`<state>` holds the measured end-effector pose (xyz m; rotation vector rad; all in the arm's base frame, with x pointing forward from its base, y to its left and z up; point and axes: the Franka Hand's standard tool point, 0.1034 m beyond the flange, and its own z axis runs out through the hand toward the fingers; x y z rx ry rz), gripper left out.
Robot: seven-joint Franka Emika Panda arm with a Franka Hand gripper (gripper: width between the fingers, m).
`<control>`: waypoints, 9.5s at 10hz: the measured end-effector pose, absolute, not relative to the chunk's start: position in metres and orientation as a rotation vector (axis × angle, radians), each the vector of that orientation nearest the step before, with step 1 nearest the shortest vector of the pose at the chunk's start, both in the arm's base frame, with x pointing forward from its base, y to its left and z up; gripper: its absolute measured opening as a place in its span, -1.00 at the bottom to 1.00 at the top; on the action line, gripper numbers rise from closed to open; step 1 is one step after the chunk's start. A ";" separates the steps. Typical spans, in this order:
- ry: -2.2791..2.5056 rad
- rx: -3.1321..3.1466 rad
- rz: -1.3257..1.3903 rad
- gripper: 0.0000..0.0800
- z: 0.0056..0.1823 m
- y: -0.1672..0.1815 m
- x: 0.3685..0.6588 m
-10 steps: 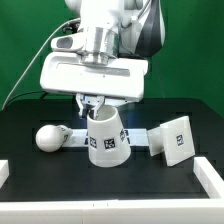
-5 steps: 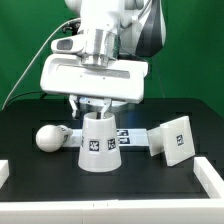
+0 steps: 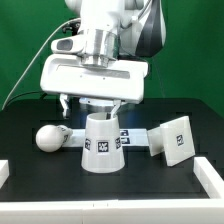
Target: Assemble lamp
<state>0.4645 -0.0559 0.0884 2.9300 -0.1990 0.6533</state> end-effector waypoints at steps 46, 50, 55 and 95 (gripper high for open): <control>0.783 2.952 0.206 0.75 0.064 0.092 0.444; 0.728 3.013 0.158 0.75 0.060 0.098 0.444; 0.729 3.022 0.155 0.75 0.051 0.112 0.443; 1.584 2.522 0.290 -0.25 0.037 0.140 0.431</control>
Offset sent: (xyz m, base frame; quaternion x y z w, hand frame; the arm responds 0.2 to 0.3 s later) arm -0.0096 -0.0101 0.0343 0.0197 -0.0544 0.0029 0.9983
